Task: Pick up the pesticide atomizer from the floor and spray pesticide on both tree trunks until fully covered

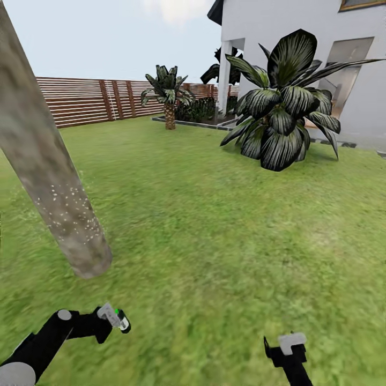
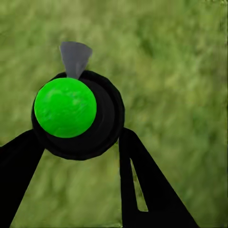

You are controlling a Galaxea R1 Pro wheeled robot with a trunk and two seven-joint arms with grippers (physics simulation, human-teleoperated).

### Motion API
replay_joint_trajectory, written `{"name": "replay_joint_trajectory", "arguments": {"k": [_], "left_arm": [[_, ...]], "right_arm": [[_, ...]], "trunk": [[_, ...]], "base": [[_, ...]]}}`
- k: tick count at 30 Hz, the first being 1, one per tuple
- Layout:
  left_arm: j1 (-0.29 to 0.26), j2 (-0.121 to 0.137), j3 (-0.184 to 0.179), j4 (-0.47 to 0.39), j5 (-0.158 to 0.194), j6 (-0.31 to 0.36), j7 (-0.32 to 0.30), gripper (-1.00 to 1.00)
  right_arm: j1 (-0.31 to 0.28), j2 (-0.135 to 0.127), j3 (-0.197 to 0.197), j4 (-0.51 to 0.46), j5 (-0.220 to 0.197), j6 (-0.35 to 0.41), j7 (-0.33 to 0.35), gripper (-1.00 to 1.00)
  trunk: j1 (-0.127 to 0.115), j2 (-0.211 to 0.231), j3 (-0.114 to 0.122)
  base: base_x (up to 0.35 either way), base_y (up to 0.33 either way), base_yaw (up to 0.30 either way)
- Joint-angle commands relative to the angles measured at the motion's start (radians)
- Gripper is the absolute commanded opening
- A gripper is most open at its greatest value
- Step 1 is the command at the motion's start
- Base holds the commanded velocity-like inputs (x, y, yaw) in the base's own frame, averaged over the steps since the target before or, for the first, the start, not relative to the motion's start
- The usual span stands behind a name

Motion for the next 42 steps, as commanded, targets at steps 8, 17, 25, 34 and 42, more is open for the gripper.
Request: {"name": "replay_joint_trajectory", "arguments": {"k": [8,17,25,34,42], "left_arm": [[-0.009,-0.012,-0.003,-0.011,-0.166,-0.02,-0.113,-1.0],[-0.029,-0.055,-0.181,-0.015,-0.175,-0.036,-0.158,-1.0],[-0.059,-0.128,-0.192,-0.012,-0.281,-0.014,-0.186,-1.0],[-0.09,-0.181,-0.192,-0.011,-0.298,0.041,-0.183,-1.0],[-0.091,-0.24,-0.196,-0.012,-0.318,0.041,-0.183,-1.0]], "right_arm": [[-0.06,0.016,0.141,-0.24,0.058,0.219,0.396,1.0],[-0.141,0.02,0.144,-0.366,0.059,0.278,0.932,1.0],[-0.142,0.021,0.271,-0.409,0.056,0.296,0.998,1.0],[-0.142,0.066,0.3,-0.452,0.059,0.298,1.045,-1.0],[-0.142,0.108,0.302,-0.474,0.061,0.299,1.109,-1.0]], "trunk": [[0.0,0.0,-0.001],[0.0,0.0,-0.001],[0.0,0.0,-0.001],[0.0,0.0,-0.001],[0.0,0.0,-0.001]], "base": [[-0.027,0.001,0.0],[0.0,0.0,0.0],[0.0,0.0,0.0],[0.0,0.0,0.0],[0.0,0.0,0.0]]}}
